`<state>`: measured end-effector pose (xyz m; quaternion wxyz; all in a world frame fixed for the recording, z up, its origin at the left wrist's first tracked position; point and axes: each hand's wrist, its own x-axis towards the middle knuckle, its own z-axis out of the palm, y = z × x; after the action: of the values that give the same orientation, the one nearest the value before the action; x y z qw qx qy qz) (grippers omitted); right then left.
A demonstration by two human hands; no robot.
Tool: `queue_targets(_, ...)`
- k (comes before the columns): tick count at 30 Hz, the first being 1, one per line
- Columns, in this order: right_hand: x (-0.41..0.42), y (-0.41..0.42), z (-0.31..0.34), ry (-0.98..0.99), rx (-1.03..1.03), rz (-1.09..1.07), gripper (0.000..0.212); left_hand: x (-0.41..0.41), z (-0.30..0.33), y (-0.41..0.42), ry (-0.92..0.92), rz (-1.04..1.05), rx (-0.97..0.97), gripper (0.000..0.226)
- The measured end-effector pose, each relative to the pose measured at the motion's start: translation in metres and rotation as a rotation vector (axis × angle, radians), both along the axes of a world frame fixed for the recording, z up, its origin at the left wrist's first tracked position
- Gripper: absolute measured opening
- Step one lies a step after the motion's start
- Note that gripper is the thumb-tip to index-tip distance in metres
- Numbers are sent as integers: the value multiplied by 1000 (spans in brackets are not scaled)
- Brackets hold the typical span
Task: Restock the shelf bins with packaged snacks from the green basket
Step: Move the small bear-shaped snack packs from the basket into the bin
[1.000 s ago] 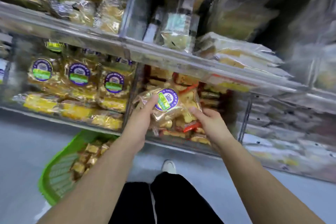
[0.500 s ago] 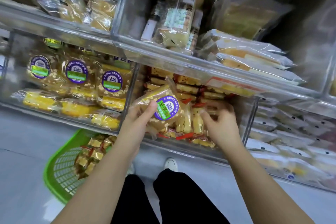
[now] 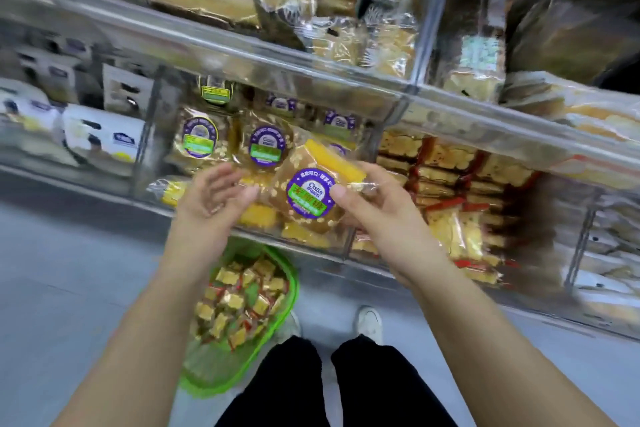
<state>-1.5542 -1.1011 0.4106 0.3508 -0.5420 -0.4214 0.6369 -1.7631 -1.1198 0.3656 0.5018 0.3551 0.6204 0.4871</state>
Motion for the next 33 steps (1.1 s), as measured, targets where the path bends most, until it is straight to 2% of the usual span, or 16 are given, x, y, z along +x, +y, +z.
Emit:
queue_targets(2,-30,12,-4,-95,41,59,38,-37,-7,12,186,71,37,27)
queue_targets(4,-62,24,-7,-188,92,123,37,-63,-11,24,258,84,23,22)
queue_targets(7,-101,36,-18,-290,121,191,42,-83,-13,39,314,54,-108,28)
queue_targets(10,-123,41,-33,-282,56,155,43,-91,-15,53,319,2,-235,43)
queue_targets(13,-131,37,-49,-298,-1,116,47,-84,-13,72,323,-50,-294,46)
queue_targets(16,-130,32,-63,-236,-16,108,51,-78,-1,100,644,-224,-382,48)
queue_targets(19,-127,30,-68,-199,-37,123,42,-77,12,126,1016,-413,-403,47)
queue_targets(22,-125,31,-69,-193,-44,118,38,-76,14,137,1198,-478,-349,46)
queue_targets(25,-126,30,-67,-272,28,138,43,-80,10,134,1150,-374,-239,38)
queue_targets(29,-136,34,-60,-359,170,134,50,-90,11,123,811,-77,-91,15)
queue_targets(31,-144,40,-57,-399,232,107,51,-90,13,122,718,-17,-91,14)
queue_targets(33,-151,45,-55,-441,249,78,51,-89,17,121,723,-41,-105,20)
